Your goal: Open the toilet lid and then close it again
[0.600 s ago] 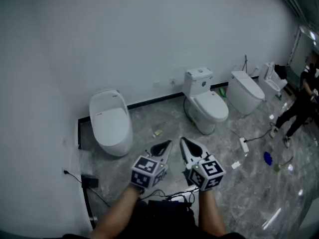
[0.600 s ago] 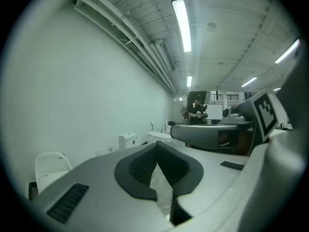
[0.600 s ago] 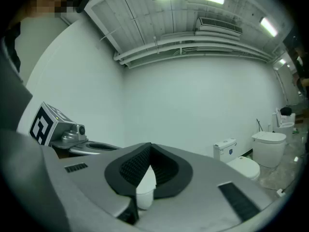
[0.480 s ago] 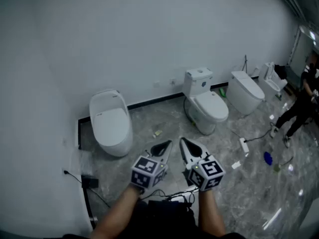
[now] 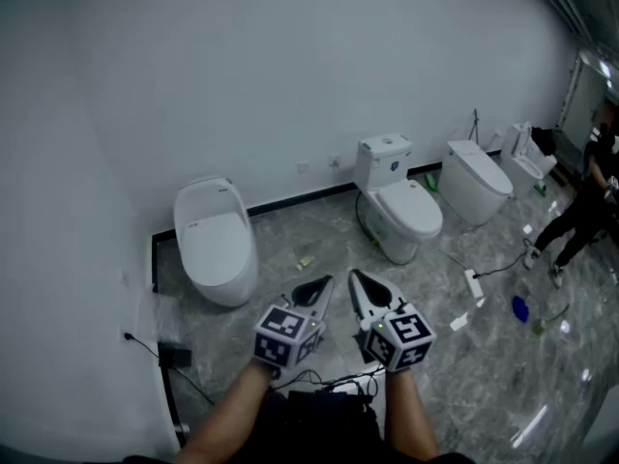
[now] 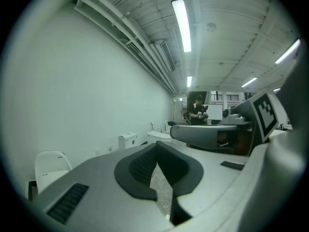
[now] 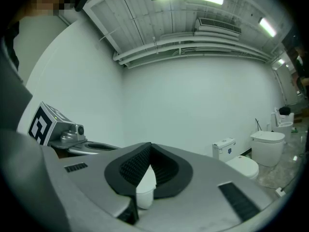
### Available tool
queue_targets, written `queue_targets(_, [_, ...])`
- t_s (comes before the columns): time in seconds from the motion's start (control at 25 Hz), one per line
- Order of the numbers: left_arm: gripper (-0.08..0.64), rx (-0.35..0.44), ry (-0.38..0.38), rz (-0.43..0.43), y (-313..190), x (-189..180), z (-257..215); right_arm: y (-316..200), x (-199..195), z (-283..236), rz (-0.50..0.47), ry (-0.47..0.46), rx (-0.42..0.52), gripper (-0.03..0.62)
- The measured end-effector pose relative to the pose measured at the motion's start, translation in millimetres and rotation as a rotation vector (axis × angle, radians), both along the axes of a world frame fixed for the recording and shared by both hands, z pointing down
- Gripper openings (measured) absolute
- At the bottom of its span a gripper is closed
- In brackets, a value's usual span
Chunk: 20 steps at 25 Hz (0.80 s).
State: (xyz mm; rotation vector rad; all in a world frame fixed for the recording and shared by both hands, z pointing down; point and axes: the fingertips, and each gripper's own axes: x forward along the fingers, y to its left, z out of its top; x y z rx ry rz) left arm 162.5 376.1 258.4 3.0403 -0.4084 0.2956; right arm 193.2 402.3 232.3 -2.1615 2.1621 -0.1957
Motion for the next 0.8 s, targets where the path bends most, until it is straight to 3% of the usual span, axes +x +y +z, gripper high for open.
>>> queue_targets(0.4, [0.006,-0.001,-0.007,-0.057,-8.3,-10.8,-1.1,-7.6,-7.9,-1.2,-0.052,0.012,-0.014,0.009])
queue_targets(0.8, [0.006,-0.013,-0.022,-0.162,-44.2,-47.2,6.7,-39.8,-31.1,4.1,-0.13,0.01,-0.021,0.009])
